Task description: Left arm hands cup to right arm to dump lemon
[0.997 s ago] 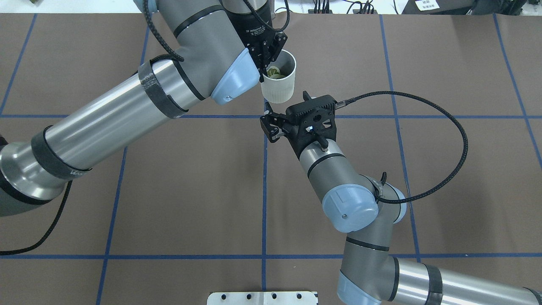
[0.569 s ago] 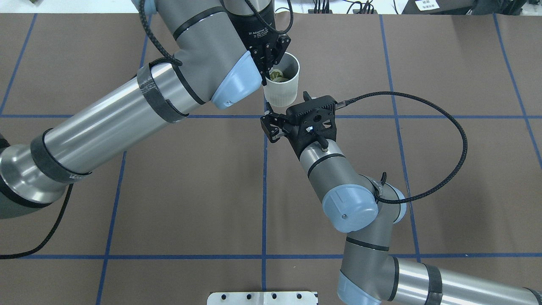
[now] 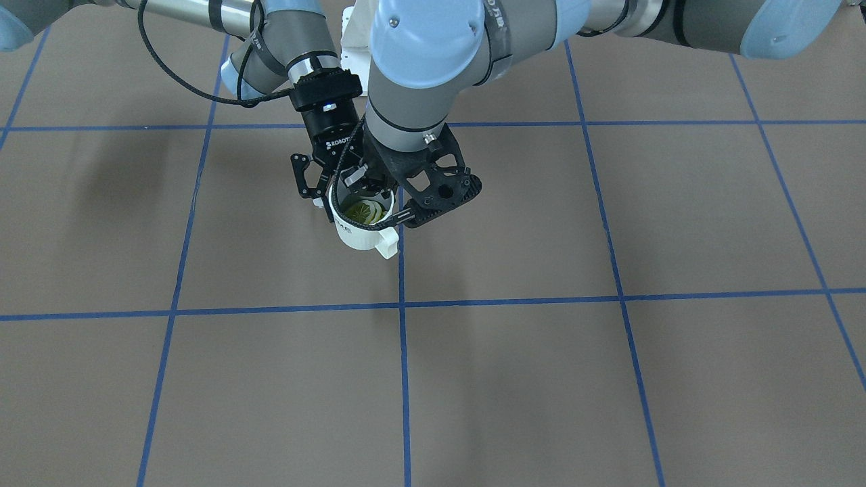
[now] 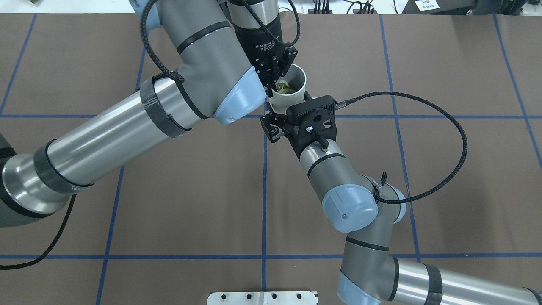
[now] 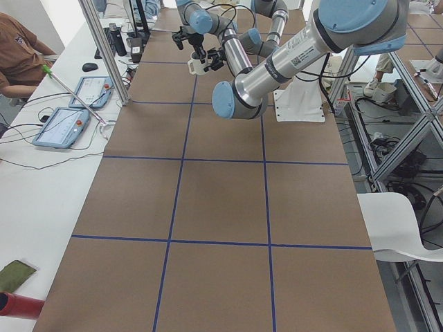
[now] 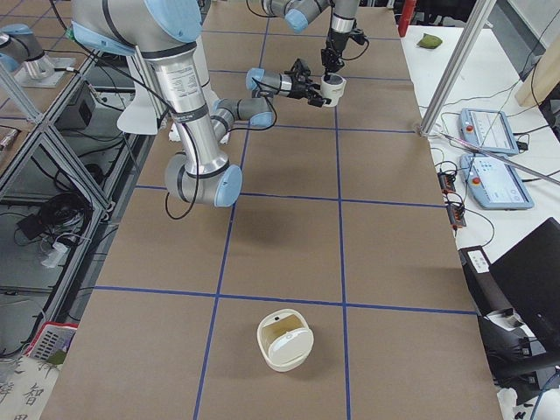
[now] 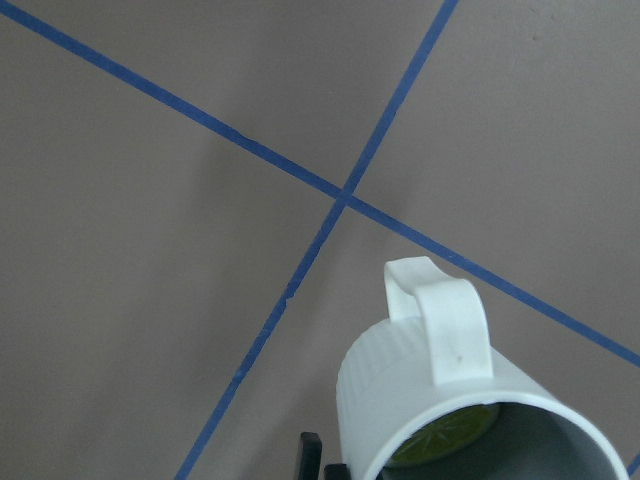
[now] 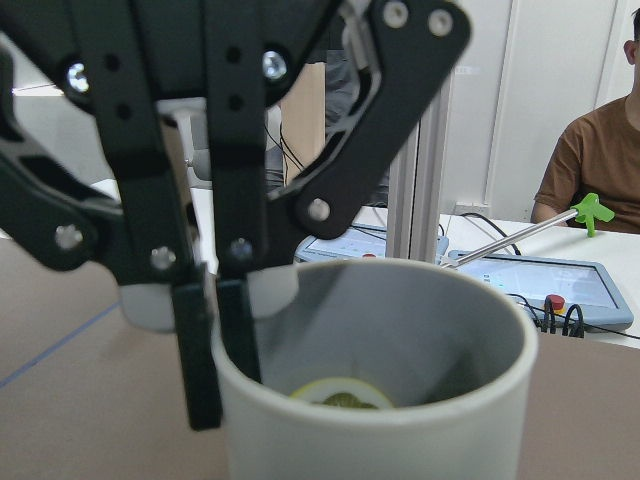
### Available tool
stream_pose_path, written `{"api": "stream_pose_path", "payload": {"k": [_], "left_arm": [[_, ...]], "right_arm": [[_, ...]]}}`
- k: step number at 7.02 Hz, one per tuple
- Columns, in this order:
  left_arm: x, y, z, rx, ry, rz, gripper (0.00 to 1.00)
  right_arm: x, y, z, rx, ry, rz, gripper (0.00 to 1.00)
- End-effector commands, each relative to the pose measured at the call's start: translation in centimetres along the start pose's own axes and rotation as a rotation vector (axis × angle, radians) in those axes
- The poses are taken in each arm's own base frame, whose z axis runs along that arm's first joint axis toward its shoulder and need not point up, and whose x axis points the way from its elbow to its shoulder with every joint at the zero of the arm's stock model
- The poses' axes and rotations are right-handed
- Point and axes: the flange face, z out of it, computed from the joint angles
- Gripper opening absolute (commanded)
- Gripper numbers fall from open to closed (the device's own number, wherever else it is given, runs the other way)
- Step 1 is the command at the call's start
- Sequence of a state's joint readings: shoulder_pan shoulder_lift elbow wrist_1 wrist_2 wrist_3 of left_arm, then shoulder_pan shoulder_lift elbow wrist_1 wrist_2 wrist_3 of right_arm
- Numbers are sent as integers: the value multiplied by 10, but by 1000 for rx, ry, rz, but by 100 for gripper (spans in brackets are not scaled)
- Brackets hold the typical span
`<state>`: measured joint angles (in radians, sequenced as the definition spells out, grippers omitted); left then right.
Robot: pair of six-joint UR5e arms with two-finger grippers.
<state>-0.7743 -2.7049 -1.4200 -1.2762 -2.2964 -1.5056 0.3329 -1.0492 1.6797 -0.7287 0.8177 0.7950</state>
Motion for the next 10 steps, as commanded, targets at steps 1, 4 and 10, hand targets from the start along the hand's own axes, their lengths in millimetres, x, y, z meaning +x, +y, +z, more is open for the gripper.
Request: {"api": "stream_pose_path", "payload": {"k": [1,4,10], "left_arm": [[-1,7,0,-5,-2,4,0],[-2,15,-1,-10,-5,10,0],[-6,20,-3,-12,-10,9,0]], "right_arm": [[0,0,0,0,0,0,95],[0,0,0,1,-1,2,95],[-2,3,-2,3,4,-2,85]]}}
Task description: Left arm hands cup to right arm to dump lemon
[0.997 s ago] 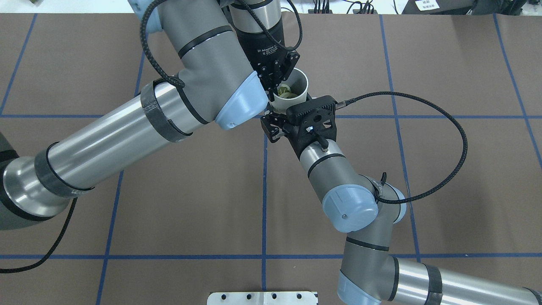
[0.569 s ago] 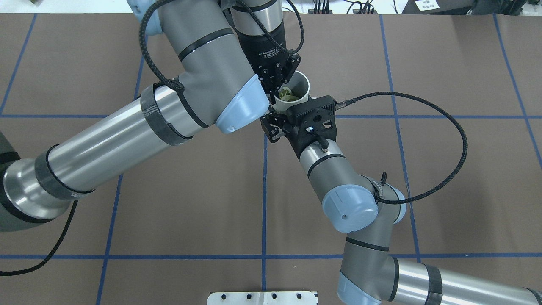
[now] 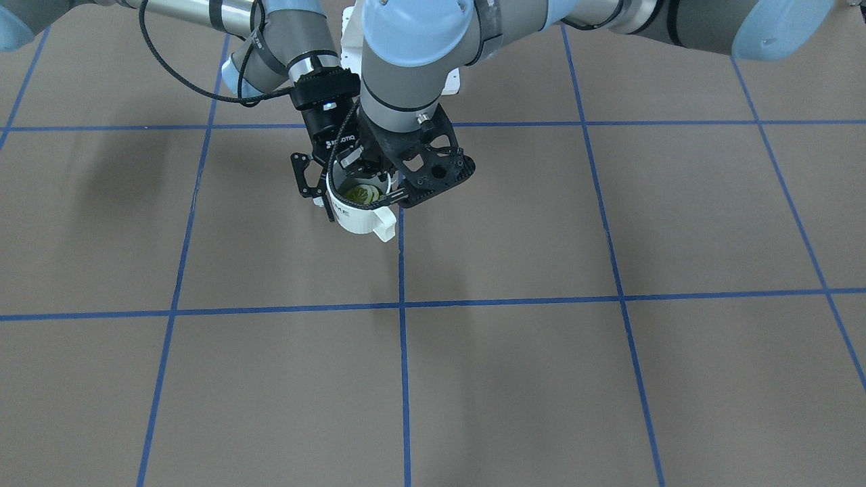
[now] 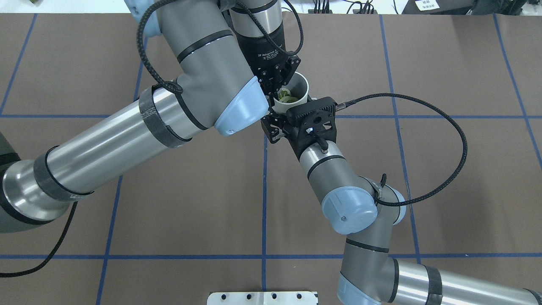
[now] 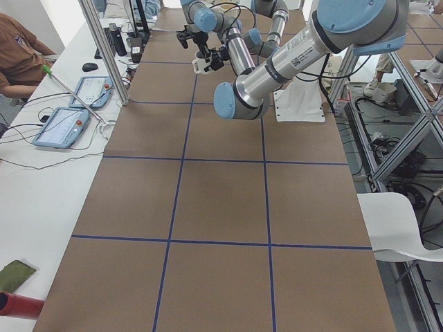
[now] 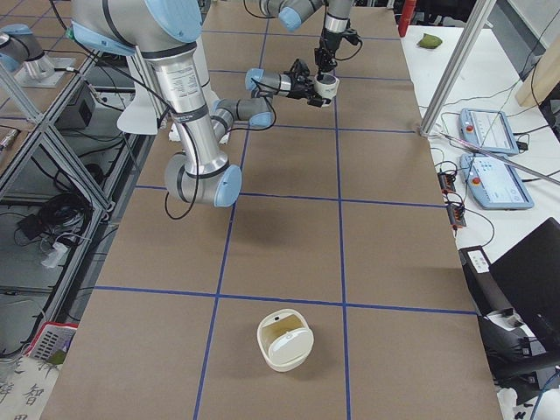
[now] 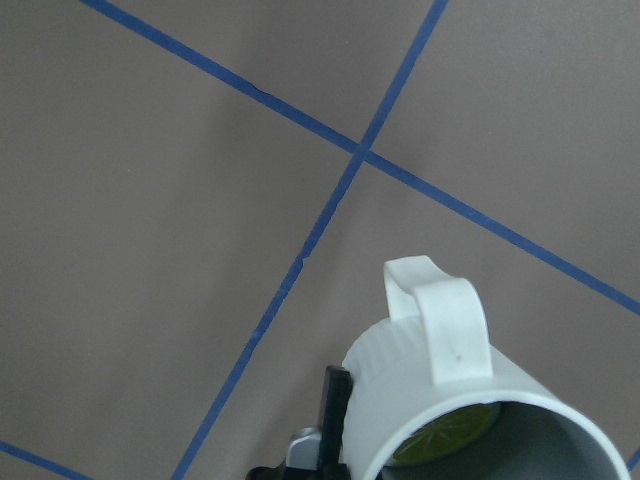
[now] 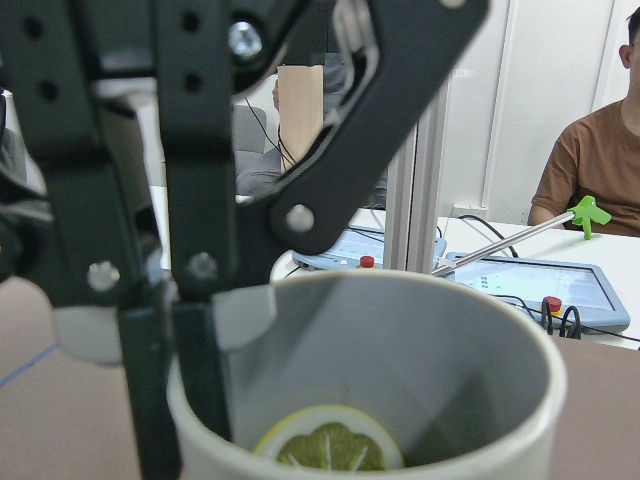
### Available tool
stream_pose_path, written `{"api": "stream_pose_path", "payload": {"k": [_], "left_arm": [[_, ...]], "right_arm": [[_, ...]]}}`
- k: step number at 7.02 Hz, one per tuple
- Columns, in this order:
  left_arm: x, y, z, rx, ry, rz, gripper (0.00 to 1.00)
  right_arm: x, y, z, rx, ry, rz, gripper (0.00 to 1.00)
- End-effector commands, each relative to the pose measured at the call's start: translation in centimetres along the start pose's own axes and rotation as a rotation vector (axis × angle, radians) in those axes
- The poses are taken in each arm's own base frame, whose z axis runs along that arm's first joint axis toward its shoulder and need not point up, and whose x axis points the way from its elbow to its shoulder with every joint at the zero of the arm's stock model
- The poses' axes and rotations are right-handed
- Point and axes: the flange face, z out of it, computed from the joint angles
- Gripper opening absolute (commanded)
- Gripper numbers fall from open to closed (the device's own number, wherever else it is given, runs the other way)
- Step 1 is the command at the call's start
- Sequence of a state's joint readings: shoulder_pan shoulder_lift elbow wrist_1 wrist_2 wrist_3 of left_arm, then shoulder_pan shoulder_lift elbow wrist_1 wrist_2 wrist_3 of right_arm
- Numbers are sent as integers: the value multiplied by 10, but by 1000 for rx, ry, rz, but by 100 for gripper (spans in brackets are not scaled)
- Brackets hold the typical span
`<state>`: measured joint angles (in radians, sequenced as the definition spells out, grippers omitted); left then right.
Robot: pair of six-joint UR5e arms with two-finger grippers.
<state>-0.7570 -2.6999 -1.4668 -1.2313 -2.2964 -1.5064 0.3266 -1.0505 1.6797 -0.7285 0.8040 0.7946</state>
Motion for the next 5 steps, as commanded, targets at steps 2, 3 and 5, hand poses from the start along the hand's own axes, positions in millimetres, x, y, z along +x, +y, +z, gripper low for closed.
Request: {"api": "stream_pose_path", "payload": {"k": [2,3,5], "left_arm": [[0,3,-1,2,1,3,82],[-1,7,0,1,0,9,100],[-6,18,-25,13,47,40,100]], "right_arm": [[-3,2,-3,-4,-7,1,64],[-3,2,-3,-4,-9,2,57],[0,5,-3,-8,-5,-3,56]]}}
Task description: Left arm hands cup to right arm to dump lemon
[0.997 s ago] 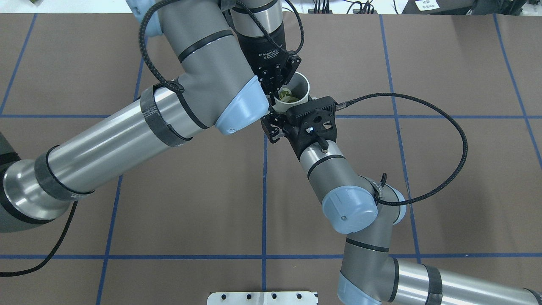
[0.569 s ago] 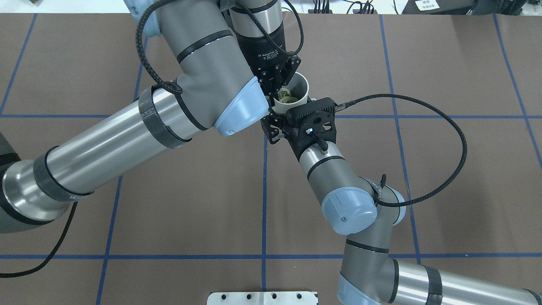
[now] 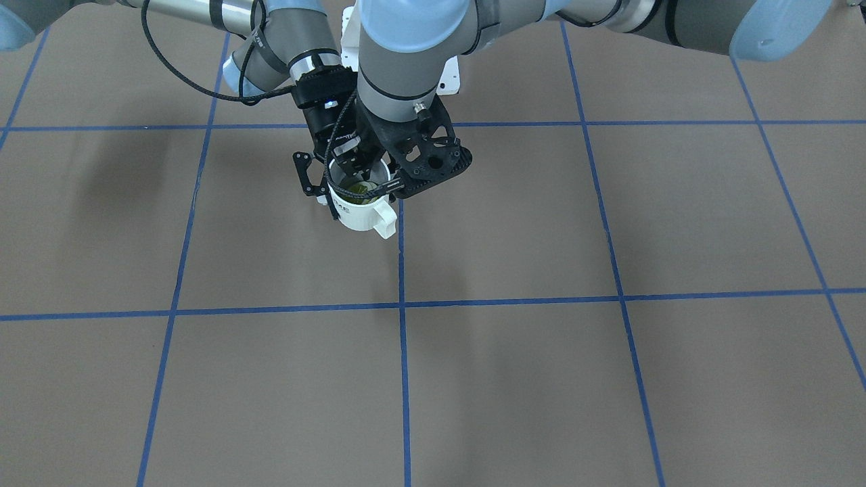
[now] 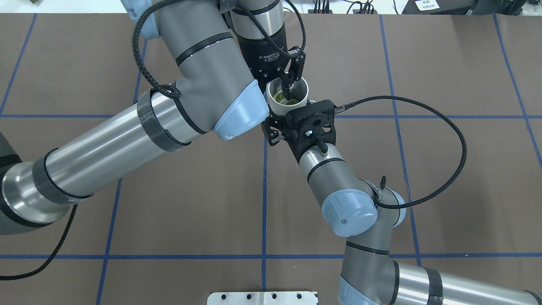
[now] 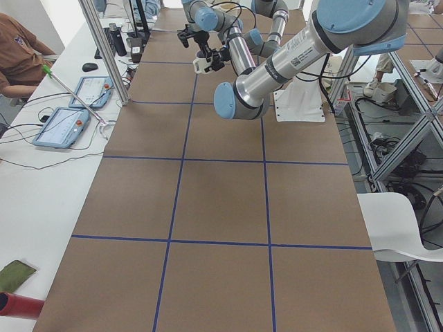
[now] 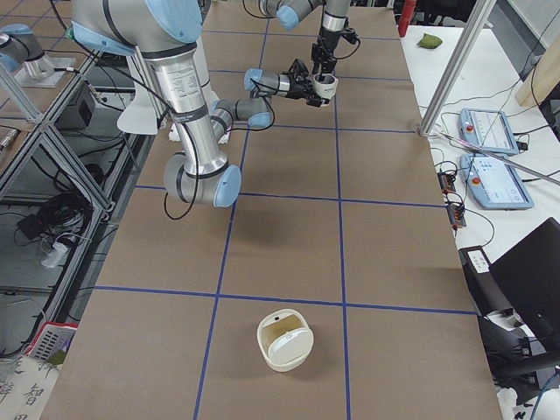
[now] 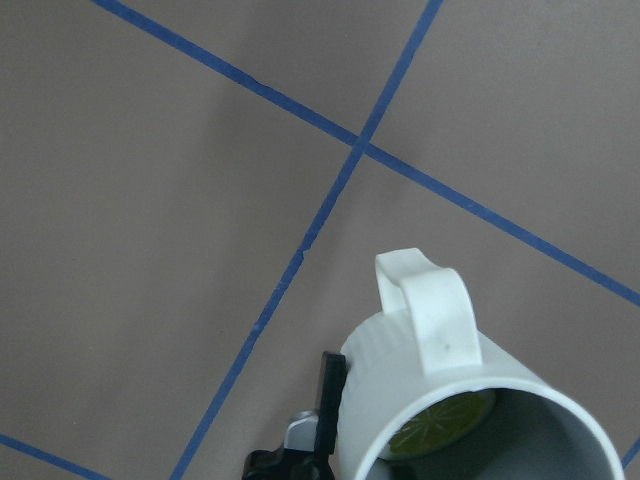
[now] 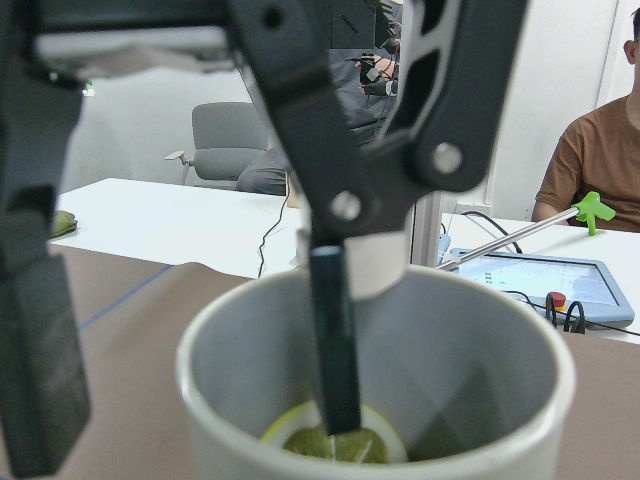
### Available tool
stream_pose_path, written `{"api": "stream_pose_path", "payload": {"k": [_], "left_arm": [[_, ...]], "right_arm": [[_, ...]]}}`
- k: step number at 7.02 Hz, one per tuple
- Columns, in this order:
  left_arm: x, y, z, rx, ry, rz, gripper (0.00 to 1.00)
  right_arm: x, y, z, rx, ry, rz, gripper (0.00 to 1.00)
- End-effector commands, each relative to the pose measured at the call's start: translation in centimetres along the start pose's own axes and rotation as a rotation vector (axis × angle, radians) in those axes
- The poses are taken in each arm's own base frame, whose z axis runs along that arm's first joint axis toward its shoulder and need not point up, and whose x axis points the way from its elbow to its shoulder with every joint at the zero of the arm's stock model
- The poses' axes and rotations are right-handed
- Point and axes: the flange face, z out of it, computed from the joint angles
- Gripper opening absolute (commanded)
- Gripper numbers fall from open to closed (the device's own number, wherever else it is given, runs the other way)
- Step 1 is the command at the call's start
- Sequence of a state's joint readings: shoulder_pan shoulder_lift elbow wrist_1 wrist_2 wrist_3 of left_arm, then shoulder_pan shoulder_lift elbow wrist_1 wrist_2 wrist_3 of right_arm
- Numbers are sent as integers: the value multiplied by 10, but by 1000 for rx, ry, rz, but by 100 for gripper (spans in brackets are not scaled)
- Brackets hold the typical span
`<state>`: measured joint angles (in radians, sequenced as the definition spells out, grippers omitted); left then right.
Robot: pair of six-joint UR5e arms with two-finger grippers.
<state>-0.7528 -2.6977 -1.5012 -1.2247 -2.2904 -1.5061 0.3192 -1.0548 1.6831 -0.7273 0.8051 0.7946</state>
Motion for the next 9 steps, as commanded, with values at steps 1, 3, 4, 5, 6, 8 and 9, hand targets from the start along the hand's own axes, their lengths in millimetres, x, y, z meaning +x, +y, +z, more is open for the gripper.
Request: {"api": "stream_pose_path", "payload": {"k": [1,3,4,5,6,8,9], "left_arm": [[-13,1,-32,28,55,25,100],[-27,-24,-35,50,53,4,100],[-30,-30,-35,54,49,14,100],[-33,-36,-29,76,39,11,100],[-41,-42,-18,75,27,5,100],[-44,-46,-9,73,24,7,100],[-46,-50,-5,72,19,2,100]], "right_arm": [[5,1,-2,1,0,-2,56],[46,6,-20,70,-58,83,57],[87,26,-34,96,-87,121,56],[130,28,-38,128,-72,130,56],[190,36,-50,129,-32,102,56],[275,14,-48,83,-7,64,51],[309,-5,-42,76,11,63,51]]}}
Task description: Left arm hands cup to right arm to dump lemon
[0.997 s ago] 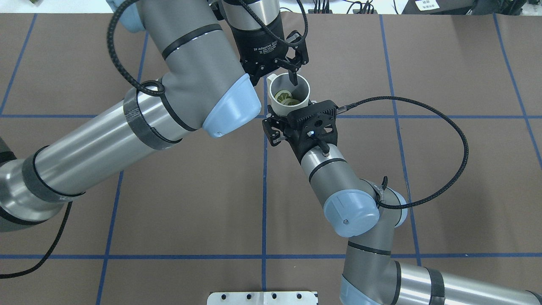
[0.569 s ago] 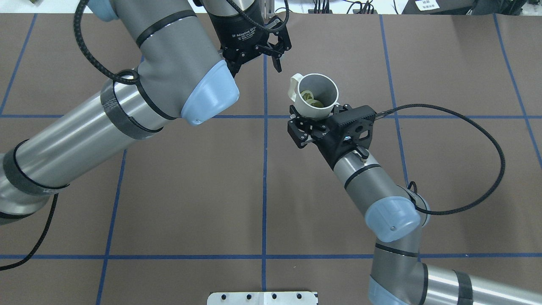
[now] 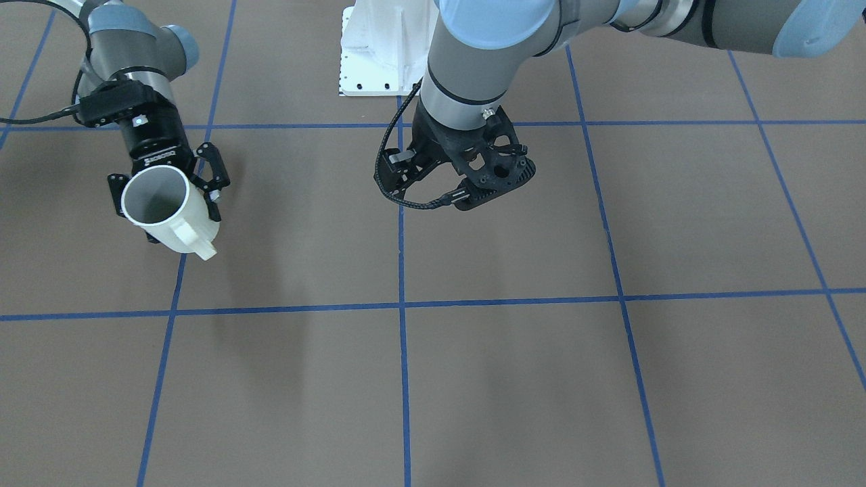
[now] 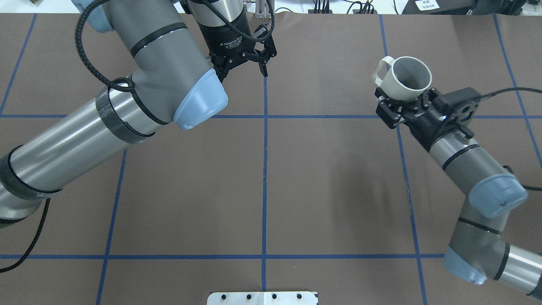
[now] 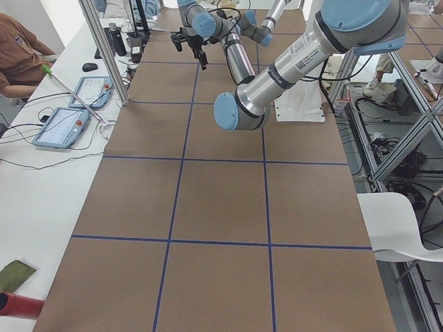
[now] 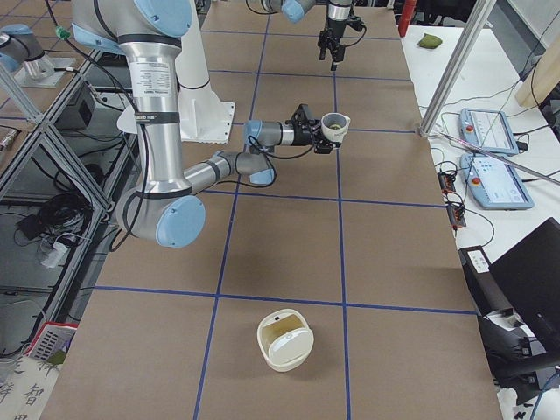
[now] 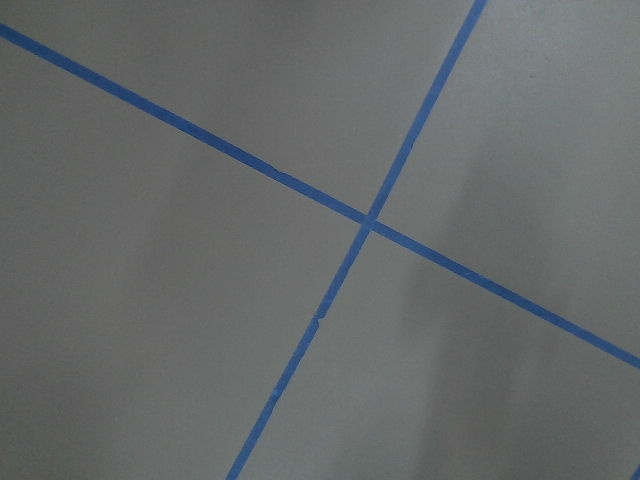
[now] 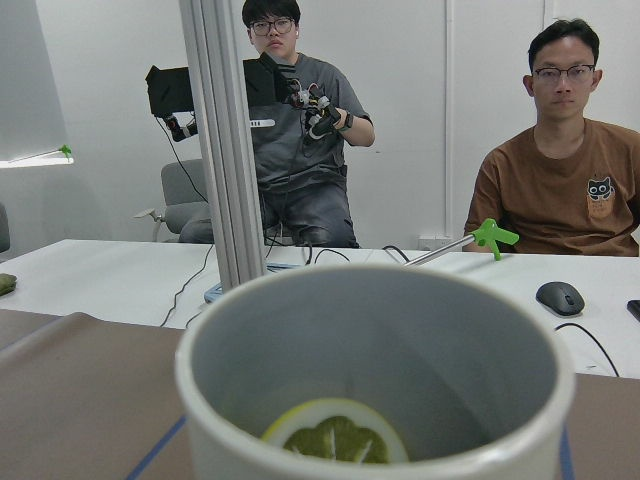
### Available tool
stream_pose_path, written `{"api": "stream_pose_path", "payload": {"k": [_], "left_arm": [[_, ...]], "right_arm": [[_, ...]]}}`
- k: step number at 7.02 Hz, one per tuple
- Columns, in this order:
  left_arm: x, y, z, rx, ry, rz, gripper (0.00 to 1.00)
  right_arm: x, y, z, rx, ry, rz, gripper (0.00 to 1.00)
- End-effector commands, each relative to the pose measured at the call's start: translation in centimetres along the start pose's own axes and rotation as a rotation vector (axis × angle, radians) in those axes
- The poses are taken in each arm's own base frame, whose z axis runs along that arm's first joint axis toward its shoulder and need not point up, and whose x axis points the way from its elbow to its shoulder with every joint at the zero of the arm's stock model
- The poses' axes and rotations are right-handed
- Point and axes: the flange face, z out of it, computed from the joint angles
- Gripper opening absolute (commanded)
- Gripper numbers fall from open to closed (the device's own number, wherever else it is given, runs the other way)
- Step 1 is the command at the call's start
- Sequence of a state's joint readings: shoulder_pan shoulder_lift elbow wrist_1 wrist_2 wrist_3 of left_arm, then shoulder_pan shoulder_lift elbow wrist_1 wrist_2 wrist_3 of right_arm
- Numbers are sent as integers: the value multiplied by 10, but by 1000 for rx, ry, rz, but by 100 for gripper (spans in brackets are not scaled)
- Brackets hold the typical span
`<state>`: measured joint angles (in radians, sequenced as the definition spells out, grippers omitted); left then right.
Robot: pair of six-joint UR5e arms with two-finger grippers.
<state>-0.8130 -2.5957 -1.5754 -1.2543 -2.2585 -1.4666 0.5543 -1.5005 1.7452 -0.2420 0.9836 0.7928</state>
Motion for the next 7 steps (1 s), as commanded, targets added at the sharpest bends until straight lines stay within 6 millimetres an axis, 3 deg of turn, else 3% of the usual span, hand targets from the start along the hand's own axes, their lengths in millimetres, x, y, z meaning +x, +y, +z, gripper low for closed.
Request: {"api": "stream_pose_path", "payload": {"k": [1,2,3,5,6,7], "left_arm": [[-2,-5,7,13,-6,-1,100],[-8,-9,16,16,-6,1,100],[-10,-11,18,16,-1,5,100],[-13,-13,22,16,-7,1,100],[-13,-14,23,16,-8,0,100],[-11,-6,28,6,-12,6,100]], "right_arm": [[85,-41,10,-59,25,-14,52],[121,-52,13,-79,57,-11,55],[165,-44,0,-100,128,-23,55],[211,-33,-44,-153,80,-8,62],[238,-28,-79,-160,67,2,61],[280,-17,-128,-121,67,16,61]]}}
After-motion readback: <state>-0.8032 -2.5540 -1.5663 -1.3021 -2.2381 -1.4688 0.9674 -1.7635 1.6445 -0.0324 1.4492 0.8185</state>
